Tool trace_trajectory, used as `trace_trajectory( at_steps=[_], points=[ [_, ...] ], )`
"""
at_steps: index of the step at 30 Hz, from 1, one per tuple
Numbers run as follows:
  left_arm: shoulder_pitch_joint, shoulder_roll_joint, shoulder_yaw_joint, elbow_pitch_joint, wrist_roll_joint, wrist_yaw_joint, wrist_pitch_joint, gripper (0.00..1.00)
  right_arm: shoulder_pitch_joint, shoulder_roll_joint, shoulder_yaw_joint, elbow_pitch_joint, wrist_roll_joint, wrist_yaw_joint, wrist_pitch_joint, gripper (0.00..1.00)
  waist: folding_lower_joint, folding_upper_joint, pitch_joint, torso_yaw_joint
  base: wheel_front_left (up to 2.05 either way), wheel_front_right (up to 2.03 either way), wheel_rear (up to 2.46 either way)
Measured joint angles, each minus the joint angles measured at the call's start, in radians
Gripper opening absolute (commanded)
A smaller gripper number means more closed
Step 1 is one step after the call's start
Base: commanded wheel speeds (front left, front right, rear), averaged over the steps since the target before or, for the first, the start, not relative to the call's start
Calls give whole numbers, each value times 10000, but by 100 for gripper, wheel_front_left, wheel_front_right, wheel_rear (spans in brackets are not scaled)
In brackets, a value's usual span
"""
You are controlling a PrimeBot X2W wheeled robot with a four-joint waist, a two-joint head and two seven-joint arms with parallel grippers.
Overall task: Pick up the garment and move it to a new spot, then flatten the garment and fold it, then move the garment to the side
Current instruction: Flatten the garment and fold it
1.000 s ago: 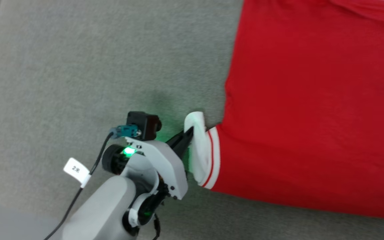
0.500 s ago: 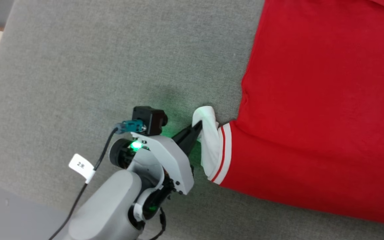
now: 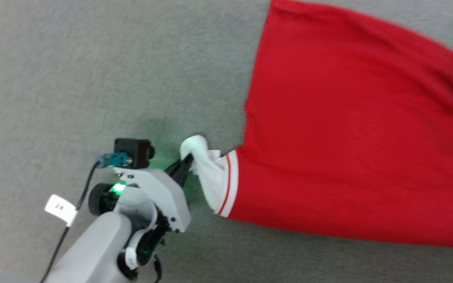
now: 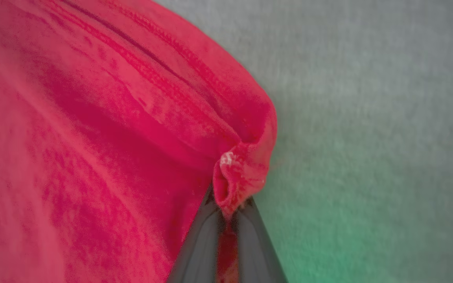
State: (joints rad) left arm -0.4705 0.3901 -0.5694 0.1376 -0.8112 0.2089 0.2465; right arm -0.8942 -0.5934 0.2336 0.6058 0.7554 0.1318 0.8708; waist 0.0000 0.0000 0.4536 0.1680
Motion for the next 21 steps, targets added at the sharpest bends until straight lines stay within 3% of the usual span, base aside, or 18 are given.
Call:
trace_trajectory(
  at_steps=[9,16,21],
  points=[
    [730,569,274,-311,-186,456,180,0,3406,-625,-476,-2698,1131,-2,441,0,0,0,-770,-927,0,0,0],
    [1164,802,332,-614,-257,617,261,0,6176,-203,-1964,-4403,1530,-2,1022,0,0,1,-1207,-1472,0,0,0],
    [1267,903,330,-848,-257,686,339,0,7594,441,-3001,-5381,918,-2,1369,0,0,0,-1257,-1665,0,0,0]
  ],
)
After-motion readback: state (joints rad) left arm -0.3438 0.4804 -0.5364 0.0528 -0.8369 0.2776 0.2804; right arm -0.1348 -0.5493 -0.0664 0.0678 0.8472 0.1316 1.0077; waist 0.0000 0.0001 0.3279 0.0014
